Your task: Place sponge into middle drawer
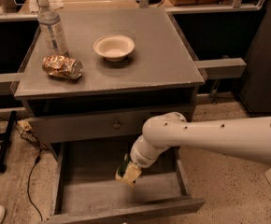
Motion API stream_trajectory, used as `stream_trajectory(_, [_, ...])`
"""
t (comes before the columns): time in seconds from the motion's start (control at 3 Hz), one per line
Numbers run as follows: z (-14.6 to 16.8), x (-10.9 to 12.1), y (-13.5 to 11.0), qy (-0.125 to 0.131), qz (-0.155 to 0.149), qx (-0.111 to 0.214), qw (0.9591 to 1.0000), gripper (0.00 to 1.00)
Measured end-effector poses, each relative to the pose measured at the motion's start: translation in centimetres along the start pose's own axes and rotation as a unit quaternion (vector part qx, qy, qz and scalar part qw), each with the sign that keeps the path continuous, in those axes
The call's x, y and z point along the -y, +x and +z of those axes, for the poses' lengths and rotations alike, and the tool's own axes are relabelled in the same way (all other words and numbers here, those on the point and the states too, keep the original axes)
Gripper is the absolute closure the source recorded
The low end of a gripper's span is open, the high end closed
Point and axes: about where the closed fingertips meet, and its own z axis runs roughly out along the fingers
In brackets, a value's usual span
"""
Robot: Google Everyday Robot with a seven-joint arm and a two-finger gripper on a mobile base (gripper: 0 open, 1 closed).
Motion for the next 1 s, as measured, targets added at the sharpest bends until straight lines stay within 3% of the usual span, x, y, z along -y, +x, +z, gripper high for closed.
stream_trajectory(0.33, [2.2,-0.7,0.7,-0.012,0.016,-0.005,0.9998,1.00])
stream_trajectory(0.67, [7.6,-1.8,1.6,-0.041,0.046,-0.003,0.9981,1.00])
stream_trajectory(1.0, [8.0,-1.9,1.6,-0.043,0.048,-0.003,0.9979,1.00])
